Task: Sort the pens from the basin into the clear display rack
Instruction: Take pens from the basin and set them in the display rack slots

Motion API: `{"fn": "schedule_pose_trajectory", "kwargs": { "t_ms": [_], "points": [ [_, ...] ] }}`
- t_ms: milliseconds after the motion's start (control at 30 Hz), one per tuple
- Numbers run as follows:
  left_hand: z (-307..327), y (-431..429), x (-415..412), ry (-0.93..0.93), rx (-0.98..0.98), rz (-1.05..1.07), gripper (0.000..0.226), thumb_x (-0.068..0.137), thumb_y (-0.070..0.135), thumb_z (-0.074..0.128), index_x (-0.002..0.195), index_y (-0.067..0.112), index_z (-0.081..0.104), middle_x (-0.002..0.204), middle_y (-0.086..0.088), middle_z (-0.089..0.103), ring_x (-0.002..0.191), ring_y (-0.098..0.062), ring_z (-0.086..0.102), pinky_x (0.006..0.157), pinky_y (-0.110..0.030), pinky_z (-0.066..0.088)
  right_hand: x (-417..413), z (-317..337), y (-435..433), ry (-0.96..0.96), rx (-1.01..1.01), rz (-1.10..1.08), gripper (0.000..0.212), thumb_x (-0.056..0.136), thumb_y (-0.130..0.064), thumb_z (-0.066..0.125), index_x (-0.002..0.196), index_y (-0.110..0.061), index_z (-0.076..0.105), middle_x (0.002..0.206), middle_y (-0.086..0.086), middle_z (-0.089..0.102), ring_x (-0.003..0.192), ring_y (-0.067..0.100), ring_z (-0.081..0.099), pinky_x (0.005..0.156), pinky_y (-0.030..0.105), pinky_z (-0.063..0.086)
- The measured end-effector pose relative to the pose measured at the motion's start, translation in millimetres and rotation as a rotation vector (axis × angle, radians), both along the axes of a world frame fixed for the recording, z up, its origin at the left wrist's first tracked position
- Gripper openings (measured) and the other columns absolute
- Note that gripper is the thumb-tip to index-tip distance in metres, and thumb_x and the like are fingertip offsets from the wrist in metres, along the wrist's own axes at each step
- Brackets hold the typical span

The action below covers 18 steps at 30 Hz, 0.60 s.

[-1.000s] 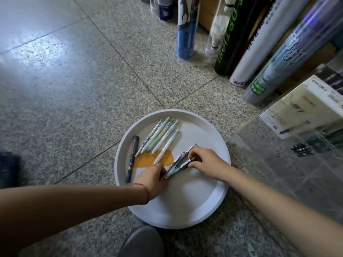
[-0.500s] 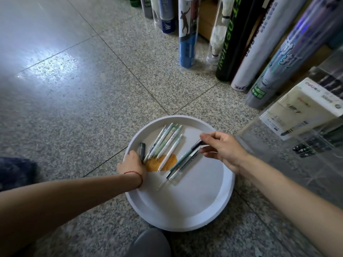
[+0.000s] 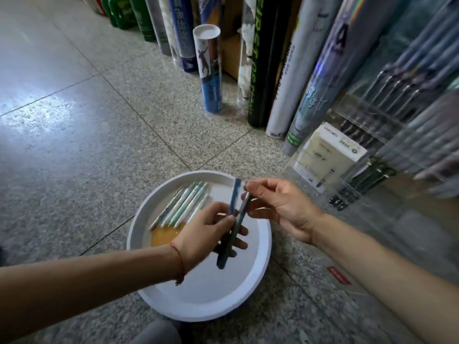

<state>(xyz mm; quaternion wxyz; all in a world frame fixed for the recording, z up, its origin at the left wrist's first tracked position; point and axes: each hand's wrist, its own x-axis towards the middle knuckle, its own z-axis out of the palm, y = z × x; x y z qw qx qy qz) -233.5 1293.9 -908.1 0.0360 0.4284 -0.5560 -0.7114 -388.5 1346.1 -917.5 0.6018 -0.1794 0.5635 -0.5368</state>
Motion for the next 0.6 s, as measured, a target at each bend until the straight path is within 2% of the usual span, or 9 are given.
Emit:
{"fn": "schedule_pose_trajectory", "kwargs": {
  "t_ms": [67,233,367,467,600],
  "points": [
    [11.3,17.5,-13.7,0.06,0.009,-0.094,0.014,0.097,0.011,0.04,0.103,0.008,0.052,0.081,-0.007,0.07,0.069,-0.022,0.069,0.06,-0.031,0.058,-8.4,9.1,22.2,0.102,-0.003,-0.081,0.011,0.08,-0.016,0.062,0.082,-0.006,0.061,0.072,0.008,0.063,0.054,0.011,0.061,0.051,0.02,0.053],
    [22.1,52.1,-57.7,0.167,0.011,-0.23,0.01,0.091,0.001,0.046,0.091,0.006,0.055,0.057,0.003,0.067,0.05,-0.008,0.063,0.048,-0.019,0.052,-33.2,32.3,89.6,0.173,-0.031,-0.263,0.021,0.073,-0.016,0.063,0.089,-0.003,0.062,0.071,0.008,0.067,0.059,0.013,0.066,0.055,0.021,0.054],
    [28.3,73.4,-92.8,0.244,0.008,-0.365,0.011,0.091,0.003,0.048,0.095,0.009,0.057,0.07,0.002,0.07,0.065,-0.011,0.068,0.06,-0.023,0.054,-56.5,63.4,134.0,0.467,-0.092,-0.304,0.018,0.071,-0.015,0.065,0.089,-0.011,0.064,0.076,0.006,0.07,0.067,0.015,0.068,0.06,0.022,0.055],
    [38.3,84.9,-115.6,0.325,-0.056,-0.432,0.012,0.091,0.004,0.046,0.094,0.011,0.057,0.077,0.0,0.07,0.071,-0.014,0.068,0.06,-0.025,0.055,-71.1,90.2,161.6,0.681,-0.148,-0.373,0.023,0.069,-0.021,0.065,0.09,-0.012,0.065,0.077,0.006,0.07,0.069,0.017,0.069,0.061,0.023,0.055],
    [61.0,100.0,-146.1,0.416,-0.299,-0.491,0.014,0.093,0.008,0.045,0.091,0.017,0.056,0.084,-0.003,0.07,0.076,-0.015,0.067,0.072,-0.034,0.056,-94.0,141.0,207.9,0.879,-0.191,-0.531,0.02,0.074,-0.023,0.061,0.093,-0.016,0.065,0.085,0.006,0.073,0.078,0.018,0.07,0.065,0.023,0.056]
  ]
}}
